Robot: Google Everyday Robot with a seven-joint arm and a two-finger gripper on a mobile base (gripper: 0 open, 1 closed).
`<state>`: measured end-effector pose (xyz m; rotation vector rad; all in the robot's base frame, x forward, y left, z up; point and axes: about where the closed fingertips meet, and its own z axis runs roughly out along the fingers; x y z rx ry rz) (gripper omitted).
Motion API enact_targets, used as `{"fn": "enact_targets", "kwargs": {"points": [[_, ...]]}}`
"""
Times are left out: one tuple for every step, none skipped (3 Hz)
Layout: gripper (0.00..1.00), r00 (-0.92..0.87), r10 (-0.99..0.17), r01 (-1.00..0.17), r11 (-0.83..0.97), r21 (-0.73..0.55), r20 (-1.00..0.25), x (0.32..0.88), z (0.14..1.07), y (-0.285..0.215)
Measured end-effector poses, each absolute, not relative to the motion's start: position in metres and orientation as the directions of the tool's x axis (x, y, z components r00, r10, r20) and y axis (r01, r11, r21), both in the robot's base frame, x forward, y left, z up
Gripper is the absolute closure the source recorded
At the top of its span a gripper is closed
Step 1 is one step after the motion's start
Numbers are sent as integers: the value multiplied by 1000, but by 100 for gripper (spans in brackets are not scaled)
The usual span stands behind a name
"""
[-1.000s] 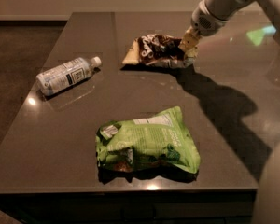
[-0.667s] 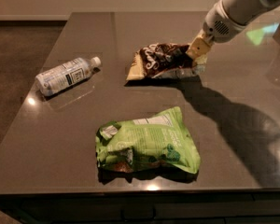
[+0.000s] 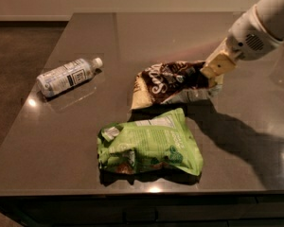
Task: Move brown chip bag near green rice chip bag
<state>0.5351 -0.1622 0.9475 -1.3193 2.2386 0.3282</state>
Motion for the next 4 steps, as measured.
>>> {"fn": "enact_targets", "kwargs": {"points": [[78,-374,-744,-893,449,-1,-554,492,952,-159],[55,-360,-735,-904,428,19,-574,477,953,-156],[30,-358,-736,-905,426,18,-575,477,953,-154],[1,-354,-737,-906,423,15,-576,477,954,-152]]}}
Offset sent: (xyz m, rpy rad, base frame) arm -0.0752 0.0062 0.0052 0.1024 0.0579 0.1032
